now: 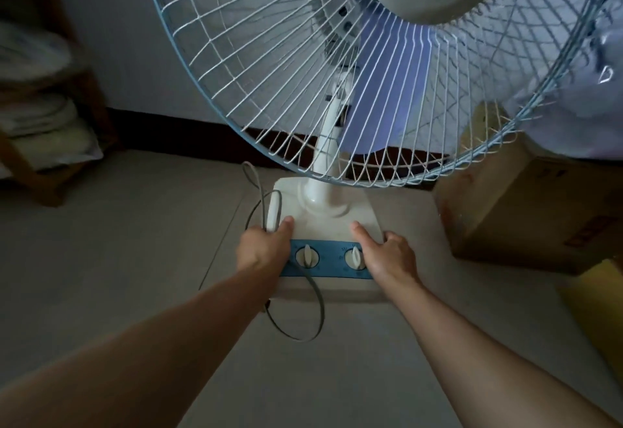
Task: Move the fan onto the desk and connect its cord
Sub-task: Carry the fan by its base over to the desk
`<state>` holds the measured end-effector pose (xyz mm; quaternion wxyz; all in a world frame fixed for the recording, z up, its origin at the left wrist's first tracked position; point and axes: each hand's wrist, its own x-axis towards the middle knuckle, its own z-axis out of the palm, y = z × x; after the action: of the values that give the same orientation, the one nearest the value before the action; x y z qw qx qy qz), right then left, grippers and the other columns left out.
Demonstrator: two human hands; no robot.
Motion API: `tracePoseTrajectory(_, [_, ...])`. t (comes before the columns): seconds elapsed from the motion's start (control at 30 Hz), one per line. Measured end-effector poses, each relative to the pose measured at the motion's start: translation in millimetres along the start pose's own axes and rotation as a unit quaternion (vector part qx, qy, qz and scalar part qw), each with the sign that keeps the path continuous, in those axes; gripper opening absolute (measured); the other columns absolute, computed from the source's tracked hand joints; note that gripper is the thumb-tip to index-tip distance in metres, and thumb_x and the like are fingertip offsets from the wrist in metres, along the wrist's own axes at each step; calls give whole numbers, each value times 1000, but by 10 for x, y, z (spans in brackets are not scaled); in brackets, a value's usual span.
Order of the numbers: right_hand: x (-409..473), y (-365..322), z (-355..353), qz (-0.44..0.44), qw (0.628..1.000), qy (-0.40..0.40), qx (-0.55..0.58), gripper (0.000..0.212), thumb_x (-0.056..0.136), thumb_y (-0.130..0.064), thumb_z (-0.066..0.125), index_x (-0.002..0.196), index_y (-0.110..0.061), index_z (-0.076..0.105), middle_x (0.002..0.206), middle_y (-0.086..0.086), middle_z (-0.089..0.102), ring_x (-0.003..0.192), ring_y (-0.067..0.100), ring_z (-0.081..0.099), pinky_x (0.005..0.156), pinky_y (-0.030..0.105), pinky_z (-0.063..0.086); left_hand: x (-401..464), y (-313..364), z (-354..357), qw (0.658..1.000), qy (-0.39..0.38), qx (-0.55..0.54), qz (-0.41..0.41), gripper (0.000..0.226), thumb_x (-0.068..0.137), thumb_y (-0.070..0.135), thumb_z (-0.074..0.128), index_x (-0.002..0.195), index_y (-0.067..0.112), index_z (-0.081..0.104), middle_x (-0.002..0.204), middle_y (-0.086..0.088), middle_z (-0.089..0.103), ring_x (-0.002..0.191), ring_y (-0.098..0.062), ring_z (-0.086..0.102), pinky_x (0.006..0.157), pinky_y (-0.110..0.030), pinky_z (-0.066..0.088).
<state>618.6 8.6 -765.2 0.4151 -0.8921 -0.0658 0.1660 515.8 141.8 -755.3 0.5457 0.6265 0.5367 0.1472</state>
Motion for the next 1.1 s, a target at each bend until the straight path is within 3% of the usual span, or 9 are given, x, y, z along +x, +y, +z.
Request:
tracePoseTrajectory(0.1, [-89, -297, -229, -17, 1000, 2, 18, 63, 80, -63, 54, 111, -9, 63, 115, 11, 65, 91, 26, 56, 76, 25, 39, -157, 324, -155, 1000, 14, 1, 16, 50, 83, 48, 58, 100, 2, 65, 95, -15, 68, 84, -30, 64, 73, -33, 53])
tracePoseTrajectory(0.17, [-149, -513, -377, -25, 999, 8, 22, 63, 78, -63, 55, 110, -9, 64, 116, 12, 65, 98, 29, 59, 79, 26, 42, -268, 559, -280, 999, 23, 6, 26, 51, 83, 48, 57, 100, 1, 66, 96, -15, 67, 84, -30, 63, 73, -32, 50])
tracePoseTrajectory(0.27, [-220, -894, -607, -31, 999, 8, 43, 74, 77, -64, 56, 125, -7, 56, 130, 13, 58, 117, 31, 55, 92, 28, 42, -412, 968, -474, 998, 33, 6, 49, 50, 84, 47, 57, 102, 1, 66, 92, -12, 62, 82, -28, 57, 71, -30, 44])
tracePoseTrajectory(0.43, [-454, -1625, -1090, -57, 997, 15, 40, 58, 78, -61, 56, 102, -9, 68, 109, 10, 68, 96, 28, 60, 78, 27, 40, -753, 1706, -852, 998, 25, -27, 55, 48, 84, 46, 57, 103, 3, 66, 94, -12, 64, 83, -29, 59, 75, -31, 48])
tracePoseTrajectory(0.53, [-602, -2082, -1409, -58, 997, 15, 40, 60, 80, -61, 54, 103, -7, 66, 108, 12, 67, 99, 30, 59, 77, 28, 40, -936, 2159, -1087, 997, 24, -37, 57, 47, 84, 46, 56, 98, 3, 65, 91, -13, 64, 81, -30, 59, 72, -31, 48])
tracePoseTrajectory(0.67, [-923, -2867, -1930, -77, 997, 16, 26, 59, 82, -61, 51, 101, -7, 64, 101, 10, 63, 90, 28, 54, 75, 28, 38, -1340, 2929, -1555, 997, 34, -46, 61, 42, 85, 47, 55, 84, 5, 59, 69, -4, 55, 61, -18, 52, 56, -27, 40])
tracePoseTrajectory(0.73, [-1104, -3369, -2230, -86, 996, 9, 16, 57, 82, -60, 51, 100, -8, 64, 95, 7, 60, 86, 26, 51, 74, 28, 37, -1566, 3408, -1877, 997, 40, -38, 56, 42, 84, 48, 55, 81, 6, 59, 67, -4, 54, 61, -19, 52, 57, -28, 41])
tracePoseTrajectory(1.0, [-1814, -4896, -3063, -120, 993, -6, 15, 59, 83, -60, 52, 105, -6, 63, 101, 8, 63, 95, 28, 57, 75, 29, 40, -2349, 4797, -2927, 996, 59, -35, 63, 44, 83, 48, 58, 86, 4, 62, 86, -13, 64, 80, -30, 62, 72, -34, 52])
tracePoseTrajectory(1.1, [-2108, -5498, -3354, -128, 991, -20, 15, 58, 82, -60, 51, 106, -9, 62, 98, 5, 61, 96, 27, 59, 74, 30, 42, -2643, 5298, -3355, 995, 73, -45, 56, 45, 83, 49, 58, 88, 4, 62, 89, -13, 65, 76, -28, 61, 69, -31, 50])
